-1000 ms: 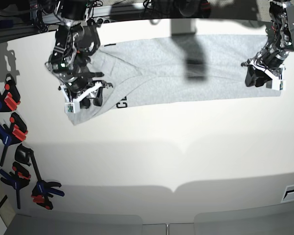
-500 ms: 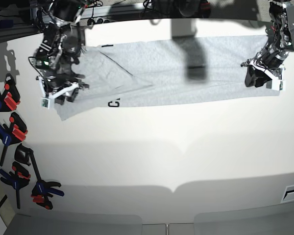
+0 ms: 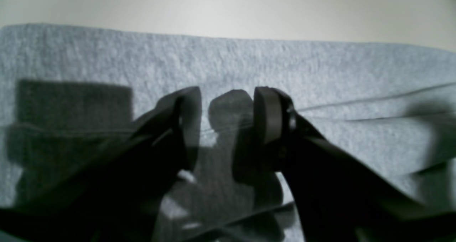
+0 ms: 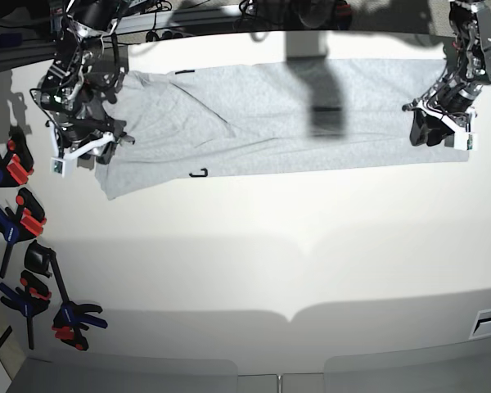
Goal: Fold the T-shirt properly
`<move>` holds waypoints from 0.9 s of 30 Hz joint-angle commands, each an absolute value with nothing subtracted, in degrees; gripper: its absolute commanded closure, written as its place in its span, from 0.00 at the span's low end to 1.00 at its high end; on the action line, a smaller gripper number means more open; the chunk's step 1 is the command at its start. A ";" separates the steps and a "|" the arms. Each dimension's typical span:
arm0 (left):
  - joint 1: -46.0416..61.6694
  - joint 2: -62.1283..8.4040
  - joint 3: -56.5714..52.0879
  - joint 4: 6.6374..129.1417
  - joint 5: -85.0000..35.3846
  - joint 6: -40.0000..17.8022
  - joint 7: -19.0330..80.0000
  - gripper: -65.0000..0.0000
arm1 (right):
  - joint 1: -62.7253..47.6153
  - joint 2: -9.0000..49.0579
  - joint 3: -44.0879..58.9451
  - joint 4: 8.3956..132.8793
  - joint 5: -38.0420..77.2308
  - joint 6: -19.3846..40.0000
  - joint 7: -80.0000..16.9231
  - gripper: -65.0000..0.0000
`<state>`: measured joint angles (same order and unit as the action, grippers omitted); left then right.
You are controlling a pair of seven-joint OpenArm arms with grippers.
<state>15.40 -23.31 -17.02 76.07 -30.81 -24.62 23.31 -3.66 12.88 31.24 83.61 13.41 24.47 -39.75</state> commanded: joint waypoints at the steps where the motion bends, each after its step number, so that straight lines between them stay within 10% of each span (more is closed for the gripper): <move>1: 15.88 -24.03 -17.19 77.06 -29.02 -23.11 25.63 0.63 | -2.70 13.98 31.48 86.43 14.11 25.06 -38.72 0.61; 15: 15.88 -30.70 -17.21 99.31 -27.46 -14.46 36.93 0.46 | -2.72 13.98 31.48 103.98 14.15 25.04 -46.24 0.61; 27: 15.88 -40.23 -17.34 89.03 -33.78 -12.38 47.13 0.45 | -2.72 13.93 31.48 104.71 14.15 25.06 -47.27 0.61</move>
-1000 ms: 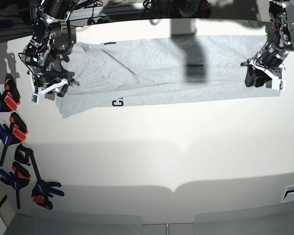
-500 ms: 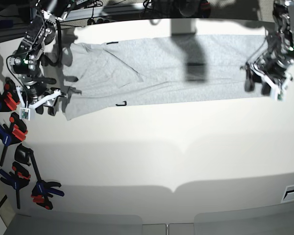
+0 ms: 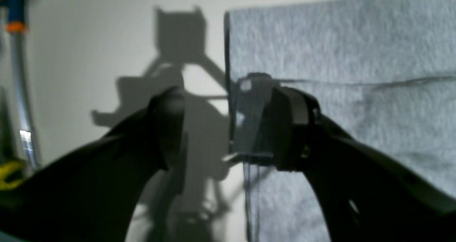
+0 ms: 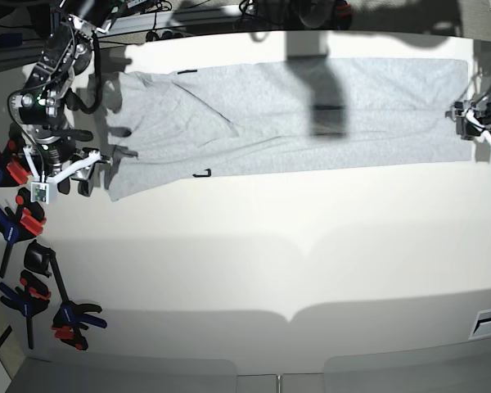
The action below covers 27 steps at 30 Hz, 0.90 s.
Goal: Fold the T-shirt properly
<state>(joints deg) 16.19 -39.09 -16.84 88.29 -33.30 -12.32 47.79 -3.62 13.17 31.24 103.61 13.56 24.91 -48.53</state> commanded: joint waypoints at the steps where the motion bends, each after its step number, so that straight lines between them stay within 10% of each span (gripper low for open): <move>1: 15.88 -40.12 -17.65 88.23 -35.00 -13.54 47.13 0.45 | -2.72 13.93 31.48 104.71 14.15 25.06 -47.37 0.61; 27: 16.03 -33.87 -26.20 65.91 -62.02 -32.03 57.49 0.45 | -2.74 13.93 31.48 104.73 14.15 25.12 -47.90 0.61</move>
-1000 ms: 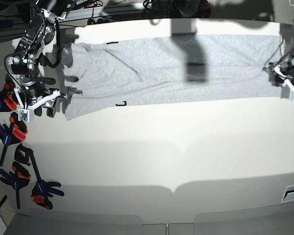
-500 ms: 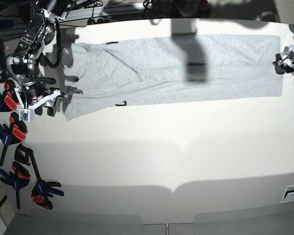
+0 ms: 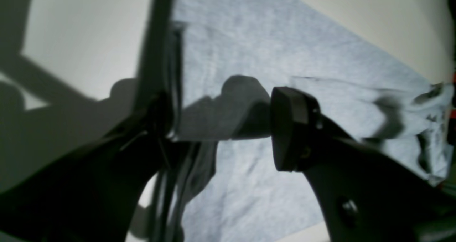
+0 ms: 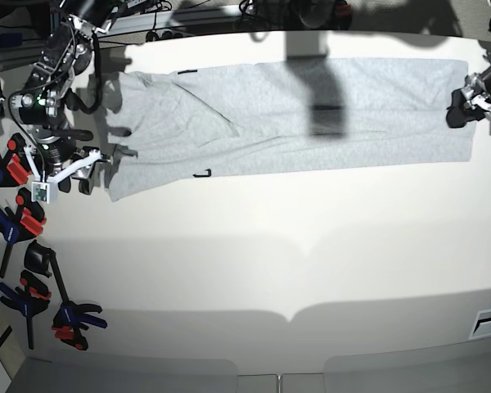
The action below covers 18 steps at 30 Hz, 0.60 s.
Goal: Fold the T-shirt properly
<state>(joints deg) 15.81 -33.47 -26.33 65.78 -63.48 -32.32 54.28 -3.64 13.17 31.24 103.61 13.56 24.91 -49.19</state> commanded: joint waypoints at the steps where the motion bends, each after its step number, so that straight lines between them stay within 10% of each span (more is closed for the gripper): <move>1: 16.03 -33.28 -26.20 65.91 -62.02 -32.47 58.22 0.45 | -2.74 13.93 31.48 104.73 14.15 25.12 -47.90 0.61; 9: 16.03 -32.56 -26.22 65.93 -62.02 -33.06 58.63 0.46 | -2.74 13.93 31.48 104.73 14.15 25.12 -47.92 0.61; 18: 15.49 -32.56 -26.22 65.98 -61.93 -33.06 47.79 0.85 | -2.74 13.96 31.48 104.73 14.15 25.12 -48.62 0.61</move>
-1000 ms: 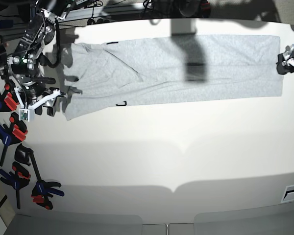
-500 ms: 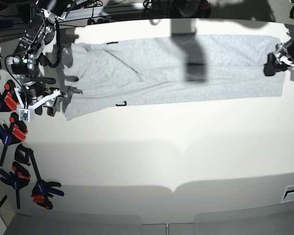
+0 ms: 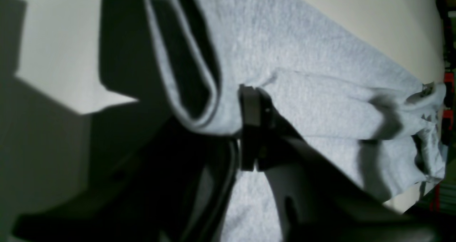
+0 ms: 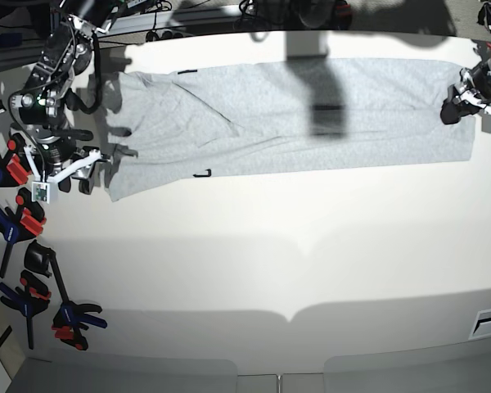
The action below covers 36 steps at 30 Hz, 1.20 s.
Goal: Fold the T-shirt properly
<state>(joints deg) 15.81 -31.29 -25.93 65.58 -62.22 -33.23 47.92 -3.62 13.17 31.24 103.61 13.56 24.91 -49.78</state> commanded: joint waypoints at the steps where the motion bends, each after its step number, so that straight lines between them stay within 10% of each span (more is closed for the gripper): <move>1: 15.25 -32.56 -26.22 65.98 -61.39 -33.06 47.90 0.90 | -2.74 13.93 31.48 104.73 14.15 25.12 -48.75 0.61; 15: 8.23 -32.58 -26.22 68.79 -44.82 -32.97 46.96 1.00 | -2.72 13.93 31.48 104.75 14.15 25.12 -48.93 0.61; 26: 8.73 -32.53 -26.22 87.24 -25.82 -16.45 43.66 1.00 | -2.72 13.96 31.48 104.75 14.15 25.12 -48.93 0.61; 36: 13.65 -26.63 -26.15 101.95 -27.51 -14.33 49.45 1.00 | -2.72 13.93 31.48 104.77 14.17 25.12 -48.90 0.61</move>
